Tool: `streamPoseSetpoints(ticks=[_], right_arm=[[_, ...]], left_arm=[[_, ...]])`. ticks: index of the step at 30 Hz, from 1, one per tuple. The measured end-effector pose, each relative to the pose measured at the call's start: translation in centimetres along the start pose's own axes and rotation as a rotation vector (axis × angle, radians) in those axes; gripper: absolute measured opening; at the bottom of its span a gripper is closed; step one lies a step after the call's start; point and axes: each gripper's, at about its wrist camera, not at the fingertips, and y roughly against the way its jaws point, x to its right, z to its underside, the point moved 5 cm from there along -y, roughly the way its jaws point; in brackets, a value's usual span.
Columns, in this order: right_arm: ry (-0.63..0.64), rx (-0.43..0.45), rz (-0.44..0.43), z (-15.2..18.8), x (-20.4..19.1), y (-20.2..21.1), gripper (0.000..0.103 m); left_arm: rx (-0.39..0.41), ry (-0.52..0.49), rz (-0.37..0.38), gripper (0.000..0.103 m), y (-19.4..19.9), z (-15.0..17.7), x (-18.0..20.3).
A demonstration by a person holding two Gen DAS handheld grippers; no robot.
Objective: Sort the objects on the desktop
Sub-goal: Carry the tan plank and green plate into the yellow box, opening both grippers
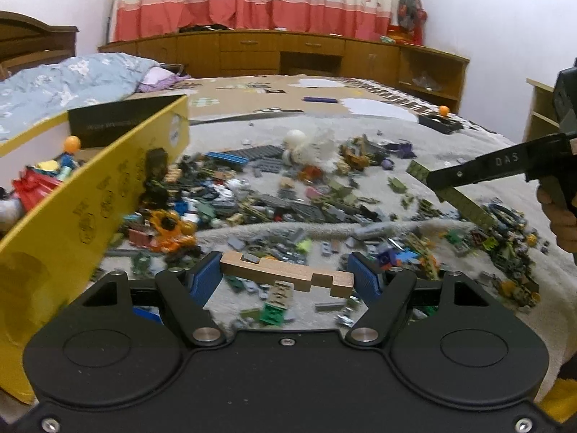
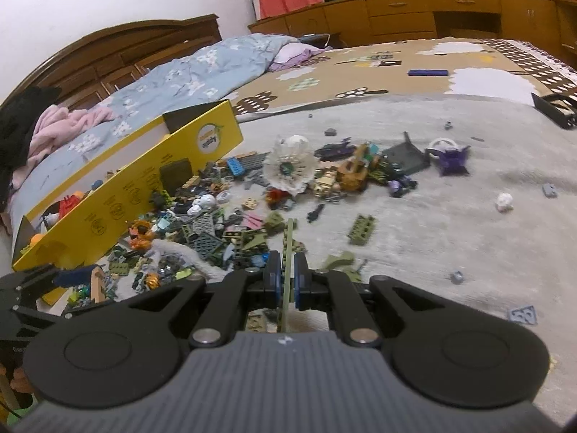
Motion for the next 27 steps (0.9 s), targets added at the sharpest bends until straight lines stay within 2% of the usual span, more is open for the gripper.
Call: streamPoseSetpoints(ticks=[11, 19, 27], right_arm=[[0.035, 0.004, -0.103, -2.2, -5.4, -1.9, 0.008], [0.070, -0.001, -0.187, -4.3, -10.8, -4.2, 0.008], [0.117, -0.005, -0.258, -7.3, -17.3, -7.7, 0.008]], left_arm=[[0.052, 0.060, -0.152, 0.074, 2.6, -2.6, -5.2], [0.112, 0.072, -0.270, 0.074, 5.0, -5.2, -11.2], [0.114, 0.106, -0.398, 0.074, 5.2, -7.2, -18.5]])
